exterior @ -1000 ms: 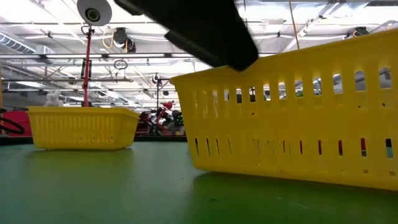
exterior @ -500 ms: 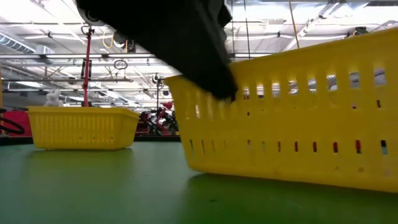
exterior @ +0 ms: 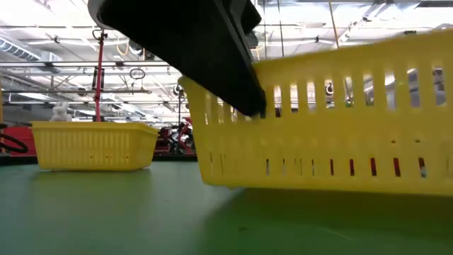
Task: Stack baskets by color
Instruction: Stack the bottom yellow bin on the top stacked yellow bins
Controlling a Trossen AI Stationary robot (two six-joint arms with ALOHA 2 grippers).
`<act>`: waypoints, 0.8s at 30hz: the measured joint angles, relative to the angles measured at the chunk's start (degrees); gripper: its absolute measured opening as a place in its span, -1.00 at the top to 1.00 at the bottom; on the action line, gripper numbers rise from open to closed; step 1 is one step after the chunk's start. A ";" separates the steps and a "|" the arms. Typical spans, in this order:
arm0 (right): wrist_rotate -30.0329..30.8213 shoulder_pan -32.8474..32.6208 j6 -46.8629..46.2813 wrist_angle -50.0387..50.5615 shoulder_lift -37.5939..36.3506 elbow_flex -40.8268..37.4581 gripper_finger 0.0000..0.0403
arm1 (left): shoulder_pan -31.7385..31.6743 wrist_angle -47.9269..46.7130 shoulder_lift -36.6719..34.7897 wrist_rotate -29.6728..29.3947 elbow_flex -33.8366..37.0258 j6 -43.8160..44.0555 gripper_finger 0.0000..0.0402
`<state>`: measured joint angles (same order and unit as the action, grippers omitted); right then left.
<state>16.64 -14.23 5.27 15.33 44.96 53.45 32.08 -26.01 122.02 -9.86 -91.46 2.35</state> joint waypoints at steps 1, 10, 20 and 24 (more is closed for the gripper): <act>0.00 0.01 0.01 0.00 -0.01 -0.01 1.00 | 0.14 -0.50 -0.48 -0.07 0.00 0.30 0.97; 0.00 0.00 -0.01 0.41 0.01 -0.02 1.00 | 1.40 -13.90 -7.51 -8.25 0.04 4.69 0.97; 0.00 0.00 -0.03 0.39 -0.01 -0.02 1.00 | 4.08 -30.52 -19.52 -19.18 0.02 10.81 0.97; 0.00 0.00 -0.01 0.39 0.01 -0.01 1.00 | 4.99 -36.75 -23.99 -20.85 0.00 13.54 0.97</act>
<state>16.64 -14.23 5.26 15.73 44.97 53.44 37.06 -62.76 98.03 -30.71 -91.46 15.89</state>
